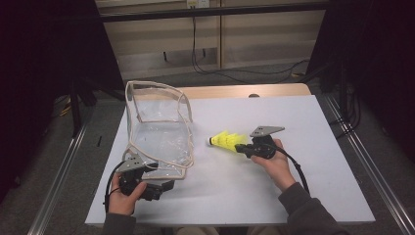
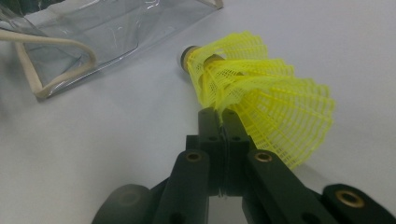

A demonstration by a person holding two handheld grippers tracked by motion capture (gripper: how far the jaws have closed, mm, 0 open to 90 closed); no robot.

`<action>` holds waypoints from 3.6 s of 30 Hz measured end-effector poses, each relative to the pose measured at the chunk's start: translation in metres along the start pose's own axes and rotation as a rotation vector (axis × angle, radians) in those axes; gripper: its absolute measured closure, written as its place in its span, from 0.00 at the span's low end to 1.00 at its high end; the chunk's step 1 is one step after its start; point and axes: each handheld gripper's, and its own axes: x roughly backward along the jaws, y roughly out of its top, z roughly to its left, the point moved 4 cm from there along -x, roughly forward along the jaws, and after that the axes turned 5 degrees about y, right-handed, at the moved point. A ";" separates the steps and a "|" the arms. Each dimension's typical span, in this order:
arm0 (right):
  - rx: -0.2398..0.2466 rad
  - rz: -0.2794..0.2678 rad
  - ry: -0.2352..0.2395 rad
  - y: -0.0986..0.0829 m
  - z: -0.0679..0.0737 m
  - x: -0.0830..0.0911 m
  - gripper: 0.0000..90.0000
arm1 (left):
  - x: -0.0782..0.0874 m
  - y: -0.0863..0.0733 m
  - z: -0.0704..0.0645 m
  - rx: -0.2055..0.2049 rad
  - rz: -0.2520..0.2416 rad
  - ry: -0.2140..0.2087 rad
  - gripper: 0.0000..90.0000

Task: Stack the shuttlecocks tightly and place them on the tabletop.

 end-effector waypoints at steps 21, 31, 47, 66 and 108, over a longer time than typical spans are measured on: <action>0.003 0.017 -0.001 -0.003 0.003 -0.004 0.93 | 0.000 0.000 0.000 -0.003 0.002 0.002 0.05; 0.008 0.030 0.001 -0.006 0.008 -0.007 0.87 | 0.000 0.000 0.000 -0.001 -0.002 0.003 0.05; -0.021 0.016 -0.036 -0.006 0.007 -0.003 0.63 | 0.000 0.000 0.000 -0.001 0.000 0.001 0.05; -0.086 0.006 -0.036 -0.003 0.011 -0.021 0.37 | 0.000 0.001 -0.001 -0.005 -0.005 -0.001 0.05; -0.119 -0.036 -0.083 0.006 0.012 -0.041 0.51 | 0.001 0.001 0.000 0.000 -0.007 -0.003 0.05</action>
